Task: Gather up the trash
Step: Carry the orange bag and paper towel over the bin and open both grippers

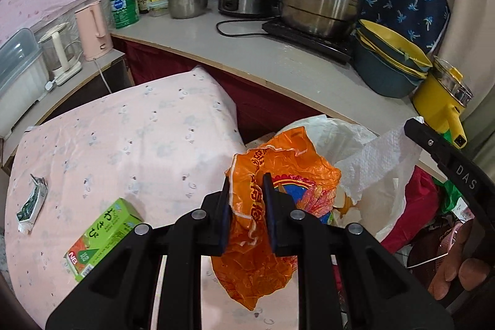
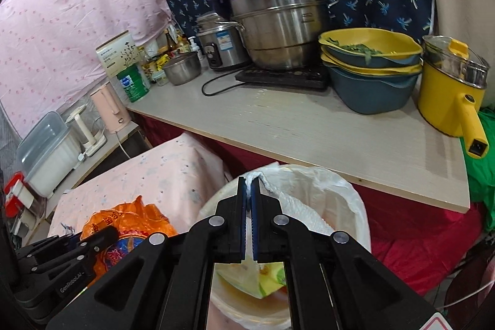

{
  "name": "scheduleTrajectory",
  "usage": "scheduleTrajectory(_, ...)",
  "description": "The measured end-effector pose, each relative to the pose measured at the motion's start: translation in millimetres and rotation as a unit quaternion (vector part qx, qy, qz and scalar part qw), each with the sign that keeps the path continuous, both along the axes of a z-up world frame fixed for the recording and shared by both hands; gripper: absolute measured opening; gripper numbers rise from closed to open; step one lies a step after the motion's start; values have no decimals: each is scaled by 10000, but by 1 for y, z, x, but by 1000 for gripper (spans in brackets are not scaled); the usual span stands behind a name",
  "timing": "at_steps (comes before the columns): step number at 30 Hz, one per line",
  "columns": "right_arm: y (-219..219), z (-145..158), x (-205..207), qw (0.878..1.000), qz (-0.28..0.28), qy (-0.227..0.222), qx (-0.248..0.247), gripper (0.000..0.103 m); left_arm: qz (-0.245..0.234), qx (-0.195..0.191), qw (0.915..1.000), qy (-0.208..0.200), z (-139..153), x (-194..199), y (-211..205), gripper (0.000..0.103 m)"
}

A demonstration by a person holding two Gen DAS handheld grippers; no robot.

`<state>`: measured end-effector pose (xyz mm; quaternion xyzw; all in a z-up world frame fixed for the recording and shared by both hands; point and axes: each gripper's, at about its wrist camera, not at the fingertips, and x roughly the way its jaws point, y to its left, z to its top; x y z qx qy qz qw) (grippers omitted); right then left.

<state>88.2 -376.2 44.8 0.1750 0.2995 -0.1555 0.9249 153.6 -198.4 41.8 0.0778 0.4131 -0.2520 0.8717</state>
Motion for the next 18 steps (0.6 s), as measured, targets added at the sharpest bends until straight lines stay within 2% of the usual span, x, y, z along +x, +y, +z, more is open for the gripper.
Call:
scheduleTrajectory(7,-11,-14,-5,9998,27,158,101,6,-259,41,9996,130,-9,-1,-39,19)
scheduleTrajectory(11,-15,-14,-6,9998,-14,124,136,7,-311,-3,9994,182,-11,2,-52,26)
scheduleTrajectory(14,-18,-12,-7,9998,-78,71,146,15,-311,5,9994,120,-9,2,-57,37)
scheduleTrajectory(16,-19,-11,-9,9998,-117,25,141,23,-284,6,9995,118,-8,4,-57,39)
scheduleTrajectory(18,-21,-9,-10,9998,-143,6,125,27,-233,5,9996,129,-9,6,-56,41)
